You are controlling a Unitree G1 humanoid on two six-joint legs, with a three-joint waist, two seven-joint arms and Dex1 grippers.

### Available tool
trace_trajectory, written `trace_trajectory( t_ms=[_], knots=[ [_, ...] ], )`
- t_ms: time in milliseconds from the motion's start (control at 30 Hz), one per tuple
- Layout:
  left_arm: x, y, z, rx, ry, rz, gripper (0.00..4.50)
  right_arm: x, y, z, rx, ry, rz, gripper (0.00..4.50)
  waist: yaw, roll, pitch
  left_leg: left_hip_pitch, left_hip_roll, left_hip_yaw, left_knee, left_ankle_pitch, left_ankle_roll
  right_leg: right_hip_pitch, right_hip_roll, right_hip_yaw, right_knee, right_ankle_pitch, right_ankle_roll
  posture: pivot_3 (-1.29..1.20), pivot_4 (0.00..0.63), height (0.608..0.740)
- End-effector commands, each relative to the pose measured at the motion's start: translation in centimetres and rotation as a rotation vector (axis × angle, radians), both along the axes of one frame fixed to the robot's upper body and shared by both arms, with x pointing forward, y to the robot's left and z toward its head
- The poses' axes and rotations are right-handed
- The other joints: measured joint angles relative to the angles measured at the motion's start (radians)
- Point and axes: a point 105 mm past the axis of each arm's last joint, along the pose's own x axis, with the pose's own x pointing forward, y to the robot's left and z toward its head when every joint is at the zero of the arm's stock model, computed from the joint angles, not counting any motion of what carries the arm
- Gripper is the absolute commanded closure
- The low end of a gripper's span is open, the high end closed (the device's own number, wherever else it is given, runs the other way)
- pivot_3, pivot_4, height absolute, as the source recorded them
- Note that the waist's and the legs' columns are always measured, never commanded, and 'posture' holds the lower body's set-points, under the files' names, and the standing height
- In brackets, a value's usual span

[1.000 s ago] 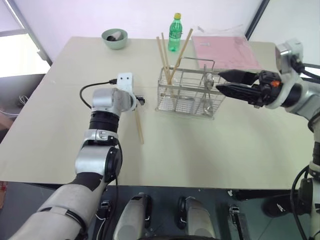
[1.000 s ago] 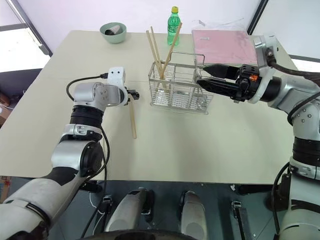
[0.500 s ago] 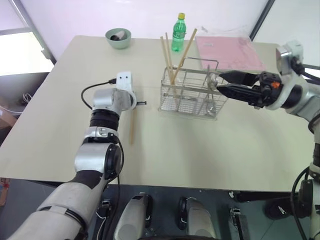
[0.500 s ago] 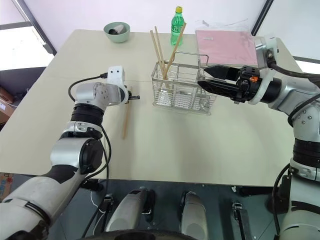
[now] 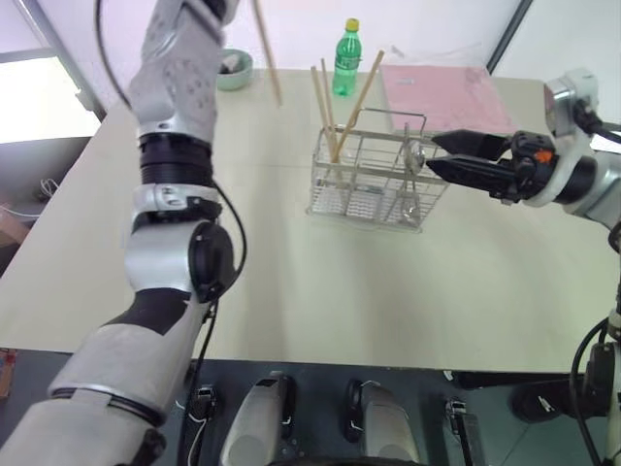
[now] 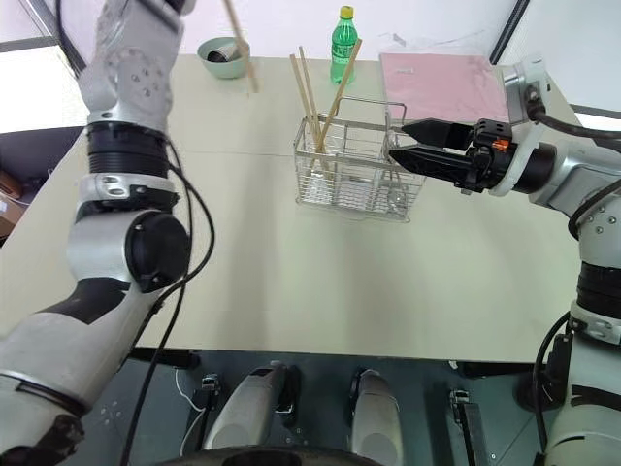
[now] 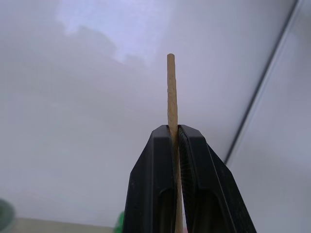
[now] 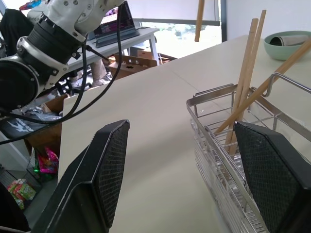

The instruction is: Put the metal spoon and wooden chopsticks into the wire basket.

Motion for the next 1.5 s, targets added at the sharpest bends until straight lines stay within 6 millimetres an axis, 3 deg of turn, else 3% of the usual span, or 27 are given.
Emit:
trace_trajectory(
  t_ms=[33, 233, 333, 400, 467, 567, 800, 1000, 1167, 1367, 1500],
  knots=[
    [-2.3, -3.3, 1.0, 0.083, -0.144, -0.058, 4.46, -0.7, -0.4, 1.3, 0.025, -0.049, -0.014, 0.99, -0.006, 0.000, 0.000, 0.000, 0.000, 0.000, 0.000, 0.000, 0.001, 0.000, 0.000, 0.000, 0.000, 0.000, 0.000, 0.00, 0.150, 0.686],
    [-2.8, -7.1, -3.3, 0.210, -0.148, -0.115, 4.46, -1.1, -0.6, 1.4, 0.044, -0.055, -0.043, 0.99, -0.013, 0.000, 0.000, 0.000, 0.000, 0.001, 0.000, 0.001, 0.001, -0.001, 0.000, 0.001, 0.001, 0.001, 0.000, 0.00, 0.150, 0.686],
    [-2.9, -7.4, -4.6, 0.263, -0.184, -0.074, 4.46, -1.3, -0.8, 1.6, 0.050, -0.057, -0.054, 0.99, -0.012, 0.000, 0.000, 0.000, 0.000, 0.001, 0.000, 0.000, 0.002, -0.001, 0.000, 0.001, 0.001, 0.001, 0.000, 0.00, 0.150, 0.686],
    [-2.1, -7.5, -7.4, 0.302, -0.150, -0.036, 4.46, -1.2, -1.0, 1.3, 0.049, -0.061, -0.071, 0.99, -0.010, 0.001, 0.000, 0.000, 0.000, 0.001, 0.000, -0.001, 0.004, -0.001, 0.000, 0.001, 0.001, 0.001, 0.000, 0.00, 0.150, 0.686],
    [-1.8, -7.5, -8.9, 0.320, -0.131, -0.025, 4.46, -1.1, -1.0, 1.2, 0.049, -0.064, -0.079, 0.99, -0.009, 0.001, 0.000, 0.001, 0.000, 0.001, 0.000, -0.002, 0.005, 0.000, 0.000, 0.001, 0.001, 0.001, 0.000, 0.00, 0.150, 0.686],
    [-1.8, -7.3, -9.3, 0.278, -0.101, -0.047, 3.48, -1.0, -0.9, 1.3, 0.062, -0.075, -0.080, 0.99, -0.009, 0.000, 0.000, 0.000, 0.000, 0.000, 0.001, -0.002, 0.006, -0.001, 0.000, 0.001, 0.001, 0.001, 0.000, 0.00, 0.150, 0.686],
    [-3.2, -6.2, -7.3, 0.268, -0.214, 0.030, 0.03, -0.7, -0.8, 1.2, 0.069, -0.078, -0.080, 0.99, -0.010, 0.001, 0.000, -0.002, 0.000, 0.000, 0.002, -0.002, 0.006, -0.002, -0.001, 0.001, 0.001, 0.001, 0.000, 0.00, 0.150, 0.686],
    [-4.3, -3.8, -3.4, 0.339, -0.158, -0.082, 0.03, -0.3, -0.9, 1.0, 0.042, -0.079, -0.077, 0.99, -0.012, 0.001, 0.000, -0.002, 0.000, 0.000, 0.003, -0.002, 0.007, -0.002, 0.001, 0.001, 0.002, 0.001, 0.000, 0.00, 0.150, 0.686],
    [-5.0, 0.3, -3.1, 0.559, -0.059, -0.178, 0.03, 0.2, -1.2, 1.0, 0.024, -0.084, -0.078, 0.99, -0.020, 0.002, -0.001, -0.001, 0.001, 0.000, 0.003, -0.001, 0.004, -0.002, 0.003, 0.001, 0.003, 0.001, 0.000, 0.00, 0.150, 0.686],
    [-6.7, 6.4, -8.6, 0.975, 0.106, -0.215, 0.03, 0.6, -1.5, 0.9, -0.006, -0.081, -0.071, 0.99, -0.029, 0.002, -0.001, -0.001, 0.001, 0.000, 0.003, 0.000, 0.002, -0.002, 0.003, 0.001, 0.003, 0.000, 0.000, 0.00, 0.150, 0.686],
    [-7.6, 8.3, -11.0, 1.069, 0.189, -0.225, 0.03, 0.7, -1.4, 0.7, -0.038, -0.080, -0.056, 0.99, -0.025, 0.002, -0.001, -0.001, 0.001, 0.000, 0.003, 0.001, 0.002, -0.002, 0.002, 0.001, 0.002, 0.000, 0.000, 0.00, 0.150, 0.686]
  ],
)
